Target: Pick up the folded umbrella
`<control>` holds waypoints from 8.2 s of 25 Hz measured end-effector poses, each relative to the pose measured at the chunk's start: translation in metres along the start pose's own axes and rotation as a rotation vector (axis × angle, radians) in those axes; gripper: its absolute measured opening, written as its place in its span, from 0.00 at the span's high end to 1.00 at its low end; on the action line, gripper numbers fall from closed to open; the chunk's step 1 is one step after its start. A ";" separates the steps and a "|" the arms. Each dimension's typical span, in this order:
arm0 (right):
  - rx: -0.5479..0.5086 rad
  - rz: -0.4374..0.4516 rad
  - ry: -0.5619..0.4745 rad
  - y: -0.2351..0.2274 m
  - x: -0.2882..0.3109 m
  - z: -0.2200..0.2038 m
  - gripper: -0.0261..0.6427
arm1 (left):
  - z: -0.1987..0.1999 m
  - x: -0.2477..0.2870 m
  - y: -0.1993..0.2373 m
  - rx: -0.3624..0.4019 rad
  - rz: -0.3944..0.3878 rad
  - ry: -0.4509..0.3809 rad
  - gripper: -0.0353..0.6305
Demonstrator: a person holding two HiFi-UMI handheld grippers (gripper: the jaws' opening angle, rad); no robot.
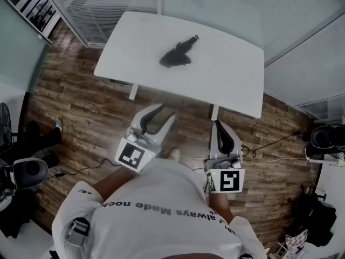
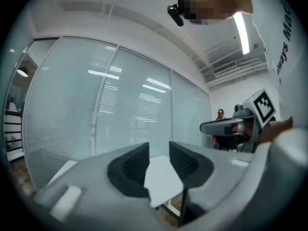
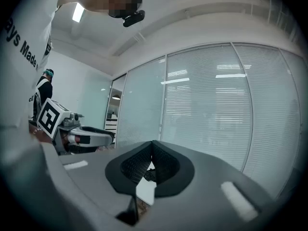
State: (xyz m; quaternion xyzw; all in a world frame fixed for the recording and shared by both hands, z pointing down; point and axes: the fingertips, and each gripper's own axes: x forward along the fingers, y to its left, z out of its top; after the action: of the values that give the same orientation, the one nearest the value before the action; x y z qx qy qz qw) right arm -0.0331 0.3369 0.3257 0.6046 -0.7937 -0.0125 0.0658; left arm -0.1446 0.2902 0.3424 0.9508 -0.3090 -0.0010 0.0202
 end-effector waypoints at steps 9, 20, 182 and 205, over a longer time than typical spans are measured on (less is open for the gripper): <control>0.030 0.000 -0.030 0.011 0.018 0.006 0.96 | 0.002 -0.007 0.024 -0.008 -0.005 -0.009 0.75; 0.026 -0.033 -0.012 0.057 0.038 0.004 0.96 | -0.006 -0.040 0.054 0.007 -0.058 0.000 0.75; 0.101 0.043 0.073 -0.297 0.401 -0.049 0.96 | -0.394 0.453 0.340 -0.009 -0.060 0.853 0.39; 0.117 0.033 0.083 -0.294 0.415 -0.058 0.96 | -0.447 0.446 0.349 -0.009 -0.063 1.116 0.55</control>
State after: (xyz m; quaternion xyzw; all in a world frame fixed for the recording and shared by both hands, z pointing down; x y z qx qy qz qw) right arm 0.1476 -0.1376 0.3911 0.5942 -0.7996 0.0601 0.0635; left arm 0.0179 -0.2367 0.8073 0.8158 -0.2231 0.5006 0.1846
